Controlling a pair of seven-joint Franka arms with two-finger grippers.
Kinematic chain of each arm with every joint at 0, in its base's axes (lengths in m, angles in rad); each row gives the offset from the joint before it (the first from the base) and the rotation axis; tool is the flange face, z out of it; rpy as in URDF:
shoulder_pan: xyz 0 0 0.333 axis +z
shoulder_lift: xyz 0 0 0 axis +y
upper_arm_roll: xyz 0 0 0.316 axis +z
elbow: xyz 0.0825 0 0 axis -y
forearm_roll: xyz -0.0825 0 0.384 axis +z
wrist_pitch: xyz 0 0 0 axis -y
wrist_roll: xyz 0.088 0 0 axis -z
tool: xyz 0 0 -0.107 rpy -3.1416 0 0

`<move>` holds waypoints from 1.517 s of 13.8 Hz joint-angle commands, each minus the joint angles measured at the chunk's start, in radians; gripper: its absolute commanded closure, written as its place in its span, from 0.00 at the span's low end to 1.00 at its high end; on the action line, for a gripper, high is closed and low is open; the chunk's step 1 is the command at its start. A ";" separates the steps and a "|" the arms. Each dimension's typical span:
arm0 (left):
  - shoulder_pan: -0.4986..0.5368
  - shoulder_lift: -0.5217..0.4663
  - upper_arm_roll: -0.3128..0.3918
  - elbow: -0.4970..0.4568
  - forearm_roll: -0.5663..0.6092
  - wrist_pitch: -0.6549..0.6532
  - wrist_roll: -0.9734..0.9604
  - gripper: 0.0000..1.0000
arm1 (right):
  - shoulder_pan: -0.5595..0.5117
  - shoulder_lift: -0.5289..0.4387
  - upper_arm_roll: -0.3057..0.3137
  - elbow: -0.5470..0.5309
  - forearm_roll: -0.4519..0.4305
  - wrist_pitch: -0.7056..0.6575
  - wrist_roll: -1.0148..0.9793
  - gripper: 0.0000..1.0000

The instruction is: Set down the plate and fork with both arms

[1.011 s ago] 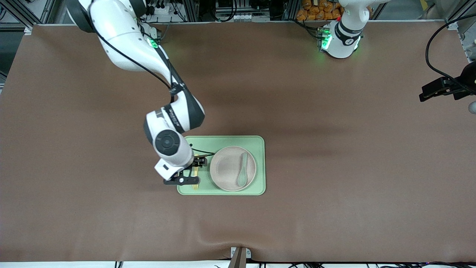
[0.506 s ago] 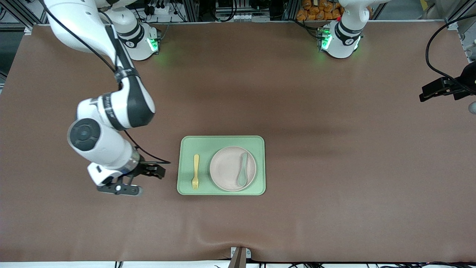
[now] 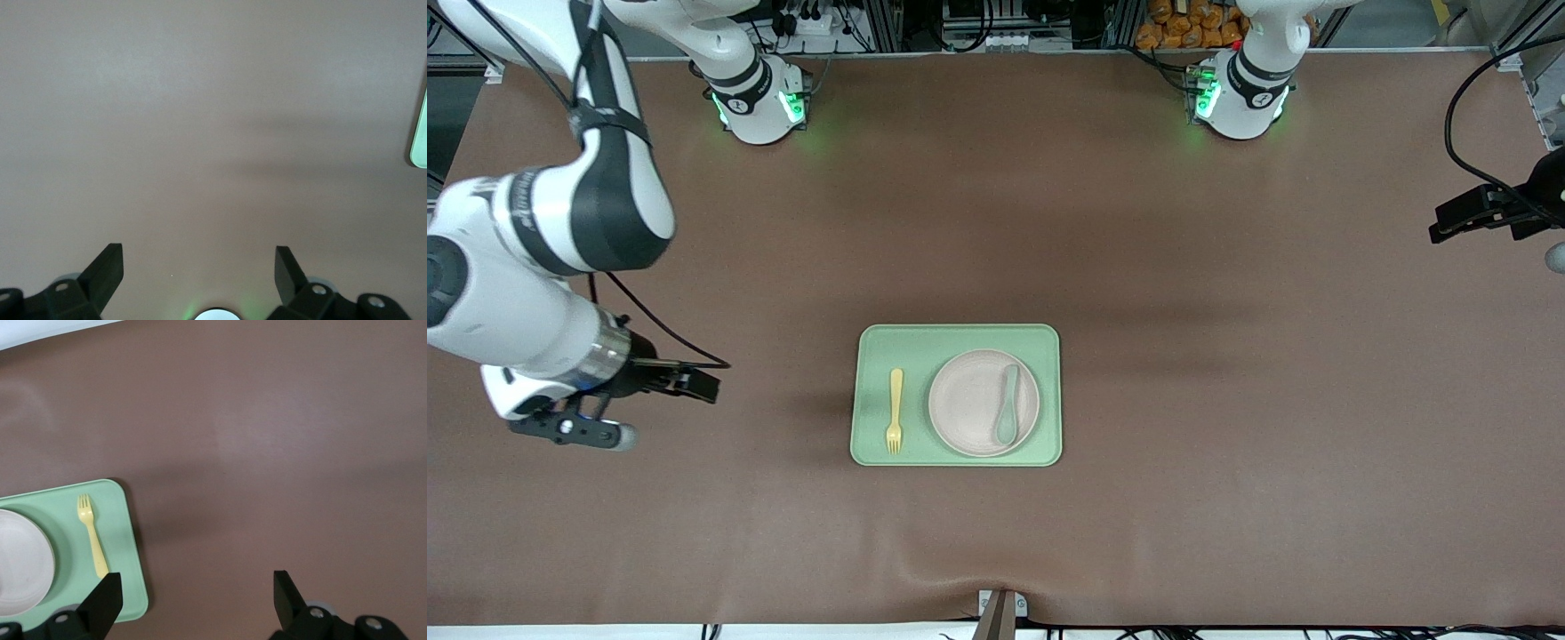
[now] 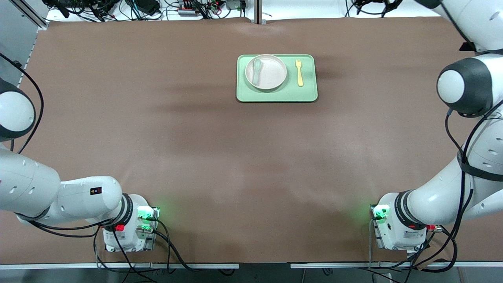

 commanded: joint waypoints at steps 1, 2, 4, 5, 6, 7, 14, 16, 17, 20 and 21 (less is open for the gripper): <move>0.008 0.003 -0.004 0.007 0.000 0.003 0.023 0.00 | -0.046 -0.086 0.017 -0.036 0.005 -0.054 -0.014 0.00; 0.008 0.003 -0.004 0.007 0.000 0.003 0.023 0.00 | -0.055 -0.103 0.016 -0.036 0.005 -0.064 -0.017 0.00; 0.008 0.003 -0.004 0.007 0.000 0.005 0.023 0.00 | -0.088 -0.130 0.017 -0.036 0.008 -0.090 -0.076 0.00; 0.007 0.005 -0.004 0.007 0.000 0.005 0.023 0.00 | -0.114 -0.143 0.019 -0.036 0.019 -0.108 -0.112 0.00; 0.007 0.006 -0.004 0.007 0.000 0.005 0.023 0.00 | -0.143 -0.156 0.022 -0.035 0.043 -0.131 -0.138 0.00; 0.007 0.006 -0.004 0.007 0.000 0.006 0.023 0.00 | -0.181 -0.166 0.028 -0.035 0.076 -0.140 -0.158 0.00; 0.002 0.014 -0.006 0.007 0.000 0.009 0.022 0.00 | -0.247 -0.313 0.071 -0.081 0.084 -0.239 -0.178 0.00; 0.002 0.014 -0.006 0.007 0.000 0.009 0.023 0.00 | -0.238 -0.402 0.071 -0.201 0.061 -0.196 -0.176 0.00; 0.002 0.014 -0.006 0.007 0.002 0.009 0.022 0.00 | -0.234 -0.444 0.076 -0.254 0.030 -0.171 -0.176 0.00; 0.004 0.015 -0.006 0.007 0.002 0.009 0.022 0.00 | -0.227 -0.472 0.077 -0.280 0.007 -0.182 -0.175 0.00; 0.005 0.014 -0.006 0.007 0.002 0.009 0.022 0.00 | -0.229 -0.466 0.076 -0.276 0.005 -0.180 -0.175 0.00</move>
